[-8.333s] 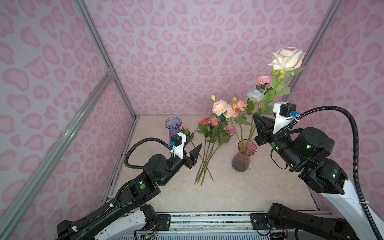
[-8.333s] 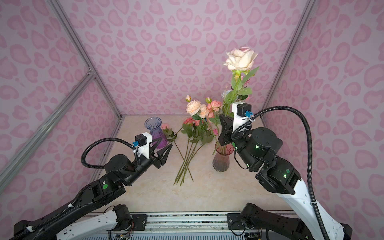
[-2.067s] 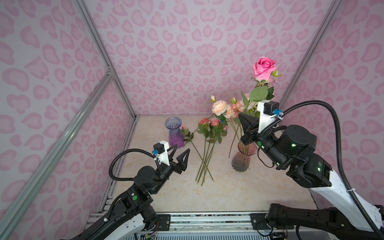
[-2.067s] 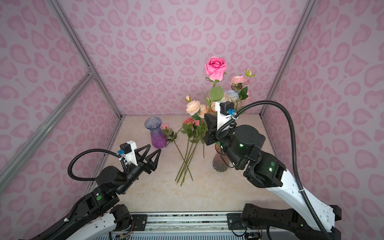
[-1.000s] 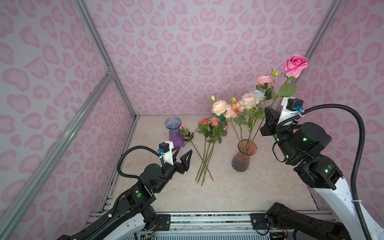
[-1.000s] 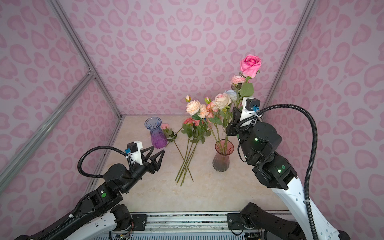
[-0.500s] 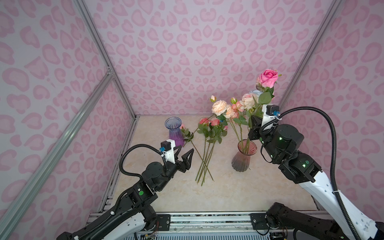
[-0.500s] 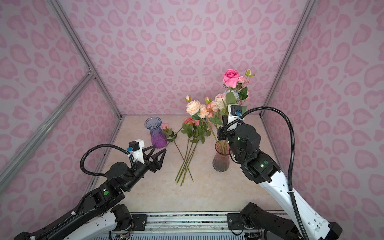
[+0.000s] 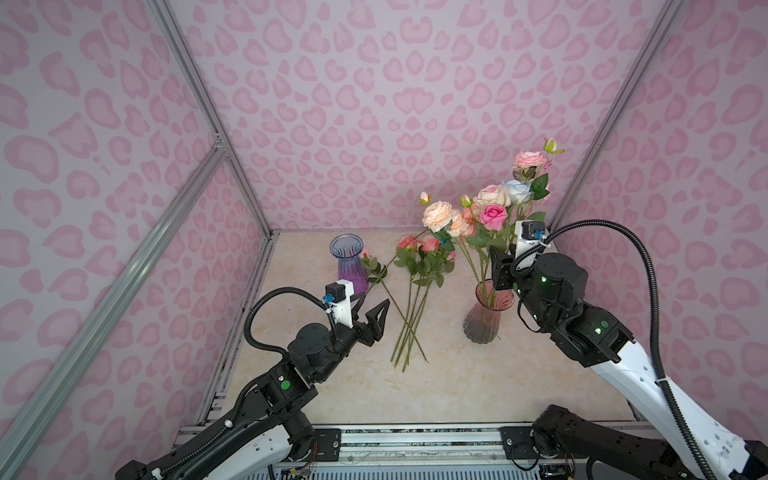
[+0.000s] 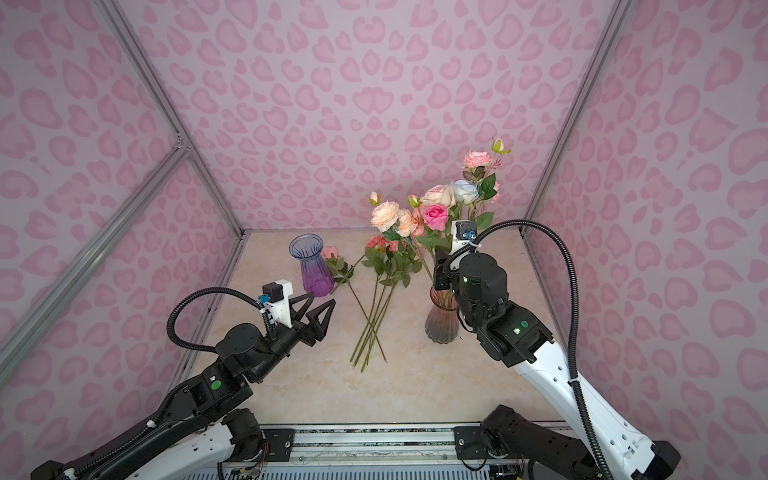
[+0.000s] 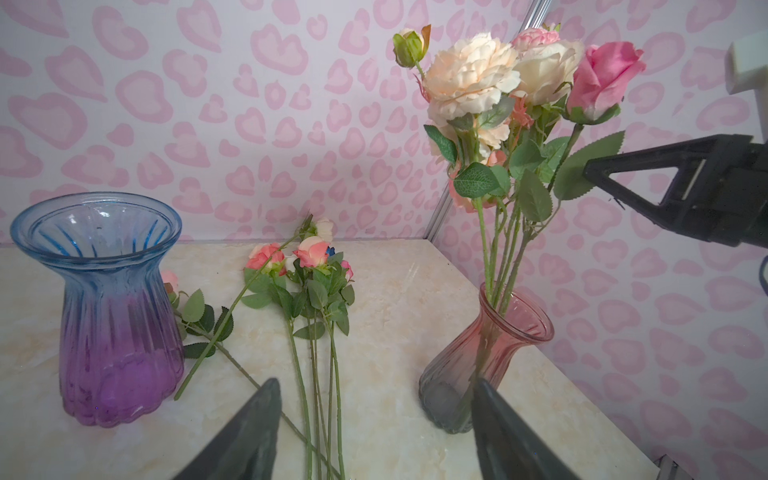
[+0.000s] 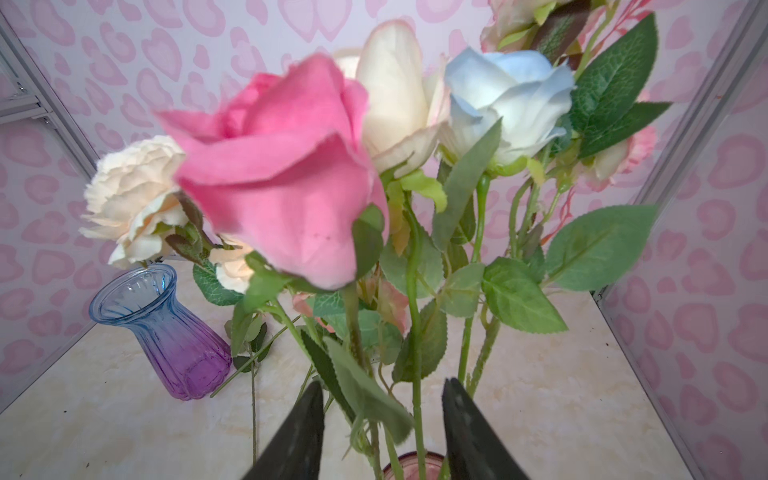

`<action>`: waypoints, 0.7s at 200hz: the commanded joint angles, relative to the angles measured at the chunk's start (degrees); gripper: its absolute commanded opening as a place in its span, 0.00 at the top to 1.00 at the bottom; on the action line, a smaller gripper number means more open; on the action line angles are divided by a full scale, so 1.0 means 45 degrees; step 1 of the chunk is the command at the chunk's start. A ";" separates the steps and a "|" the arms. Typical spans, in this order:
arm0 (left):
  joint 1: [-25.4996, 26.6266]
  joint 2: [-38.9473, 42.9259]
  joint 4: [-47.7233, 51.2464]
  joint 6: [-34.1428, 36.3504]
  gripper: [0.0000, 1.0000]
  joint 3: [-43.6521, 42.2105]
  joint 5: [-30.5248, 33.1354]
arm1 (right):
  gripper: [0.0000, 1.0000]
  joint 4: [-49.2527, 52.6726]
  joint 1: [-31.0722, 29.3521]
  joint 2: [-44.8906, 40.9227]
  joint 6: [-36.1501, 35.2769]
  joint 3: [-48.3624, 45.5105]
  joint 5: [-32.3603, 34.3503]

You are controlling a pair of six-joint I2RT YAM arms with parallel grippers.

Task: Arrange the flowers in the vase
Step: 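Lower the pink rose stem into the pink vase with the right gripper, then open the right gripper and draw it down beside the pink vase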

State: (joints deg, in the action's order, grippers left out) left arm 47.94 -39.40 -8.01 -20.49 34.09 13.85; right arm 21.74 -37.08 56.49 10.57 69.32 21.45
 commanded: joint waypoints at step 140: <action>-0.0021 0.0185 -0.0142 -0.0116 0.27 -0.0399 0.0156 | 0.44 0.6524 0.1932 -0.0736 0.3858 0.2066 0.0488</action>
State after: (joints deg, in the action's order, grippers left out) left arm 47.94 -39.22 -8.23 -19.53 33.26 14.37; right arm 41.50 -32.12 51.70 21.74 77.03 26.72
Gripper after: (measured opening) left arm 0.727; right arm 0.565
